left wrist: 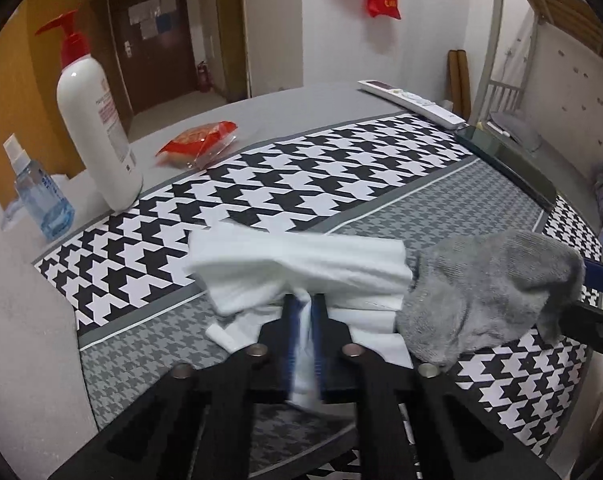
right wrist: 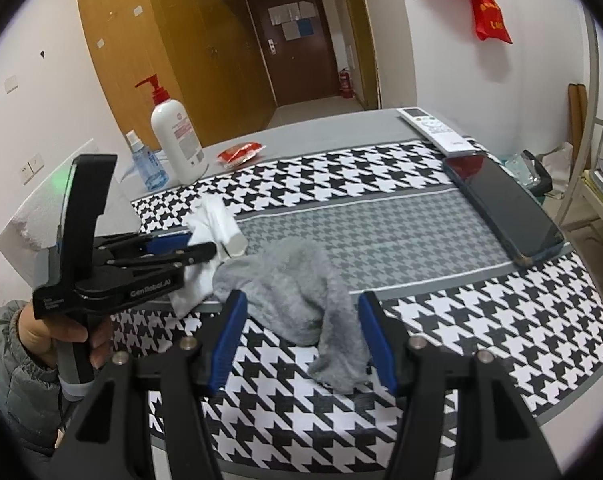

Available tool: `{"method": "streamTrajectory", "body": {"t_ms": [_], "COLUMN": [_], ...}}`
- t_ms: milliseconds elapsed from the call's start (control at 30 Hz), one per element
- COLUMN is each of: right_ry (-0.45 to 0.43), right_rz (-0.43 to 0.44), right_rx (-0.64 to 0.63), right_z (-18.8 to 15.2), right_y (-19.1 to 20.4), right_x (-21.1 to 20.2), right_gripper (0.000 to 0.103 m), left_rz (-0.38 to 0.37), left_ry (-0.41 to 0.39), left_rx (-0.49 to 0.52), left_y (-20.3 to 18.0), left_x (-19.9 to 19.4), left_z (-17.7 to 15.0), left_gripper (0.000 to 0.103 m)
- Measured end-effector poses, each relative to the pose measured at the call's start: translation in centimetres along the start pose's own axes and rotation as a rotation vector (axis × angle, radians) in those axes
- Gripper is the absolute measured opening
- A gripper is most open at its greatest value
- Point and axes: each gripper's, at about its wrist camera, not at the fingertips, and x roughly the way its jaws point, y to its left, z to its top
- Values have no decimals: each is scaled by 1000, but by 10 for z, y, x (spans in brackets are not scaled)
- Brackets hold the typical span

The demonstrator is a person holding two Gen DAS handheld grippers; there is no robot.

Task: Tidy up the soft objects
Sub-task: 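Grasp the grey socks with the right tool and lift them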

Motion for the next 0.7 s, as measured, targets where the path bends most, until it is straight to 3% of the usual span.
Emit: {"method": "streamTrajectory", "body": {"t_ms": [133, 400, 700], "right_ry": [32, 71, 121], "right_rz": [-20, -50, -112], "right_rx": [-13, -48, -74], "right_z": [2, 7, 6], "right_y": [5, 15, 20], "right_x": [14, 31, 50], "right_gripper": [63, 63, 62], "left_rz": [-66, -53, -50], "left_ry": [-15, -98, -108], "left_rx": [-68, -92, -90], "left_y": [14, 20, 18], "left_x": [-3, -26, -32], "left_z": [-3, -6, -8], "left_gripper": [4, 4, 4]}}
